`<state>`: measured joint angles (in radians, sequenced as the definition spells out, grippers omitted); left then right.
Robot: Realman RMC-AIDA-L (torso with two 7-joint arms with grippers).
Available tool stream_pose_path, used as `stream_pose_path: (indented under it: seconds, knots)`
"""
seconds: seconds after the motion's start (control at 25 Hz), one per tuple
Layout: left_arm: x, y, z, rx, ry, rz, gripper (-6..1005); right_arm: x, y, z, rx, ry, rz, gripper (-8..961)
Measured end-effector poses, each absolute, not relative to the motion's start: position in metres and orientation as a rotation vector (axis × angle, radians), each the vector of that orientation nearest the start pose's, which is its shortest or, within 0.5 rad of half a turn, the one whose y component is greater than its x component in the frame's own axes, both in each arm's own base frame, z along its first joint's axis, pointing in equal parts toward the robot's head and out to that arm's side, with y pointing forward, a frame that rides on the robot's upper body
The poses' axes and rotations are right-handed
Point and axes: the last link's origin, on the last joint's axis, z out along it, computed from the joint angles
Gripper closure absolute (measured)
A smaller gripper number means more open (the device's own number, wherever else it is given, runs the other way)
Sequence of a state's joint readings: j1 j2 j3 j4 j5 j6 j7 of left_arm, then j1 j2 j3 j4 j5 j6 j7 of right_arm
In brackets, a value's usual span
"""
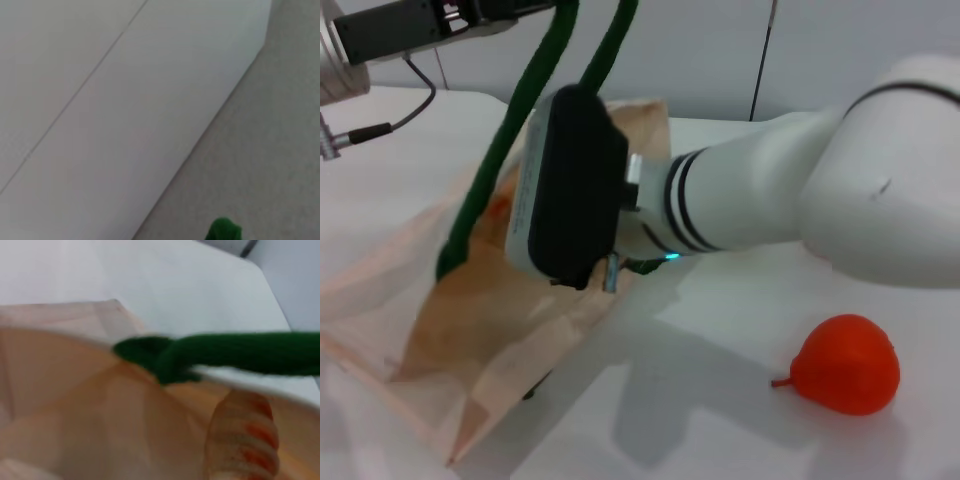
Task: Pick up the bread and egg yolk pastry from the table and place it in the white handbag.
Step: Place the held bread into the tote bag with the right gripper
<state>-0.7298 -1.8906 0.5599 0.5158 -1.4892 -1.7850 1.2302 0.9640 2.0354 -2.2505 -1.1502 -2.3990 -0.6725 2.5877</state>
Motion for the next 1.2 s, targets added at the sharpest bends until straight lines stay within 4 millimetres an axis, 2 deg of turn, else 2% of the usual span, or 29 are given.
stream_pose_path:
  seconds: [0.2,0.6,0.84,1.0,1.16,1.2]
  knots:
    - [-0.182,0.381,0.097,-2.615,-1.007,-1.442,872,0.035,0.348,-0.163,-2.700,-0.394,-0.119,640]
    - [-0.167,0.369,0.103,-2.698,-0.913,-1.582,872,0.063,0.377,-0.167,-2.589,-0.416,-0.103,652]
    - [-0.176,0.365,0.112,-2.635,-0.902,-1.636,872,0.068,0.383,-0.166,-2.558,-0.403,-0.060,656]
    - [-0.186,0.363,0.119,-2.568,-0.904,-1.662,871,0.071,0.383,-0.164,-2.553,-0.348,-0.012,603]
    - [-0.193,0.364,0.121,-2.517,-0.920,-1.649,871,0.066,0.374,-0.165,-2.590,-0.285,0.035,549]
    - [-0.197,0.365,0.121,-2.495,-0.932,-1.640,871,0.064,0.371,-0.166,-2.602,-0.270,0.048,507]
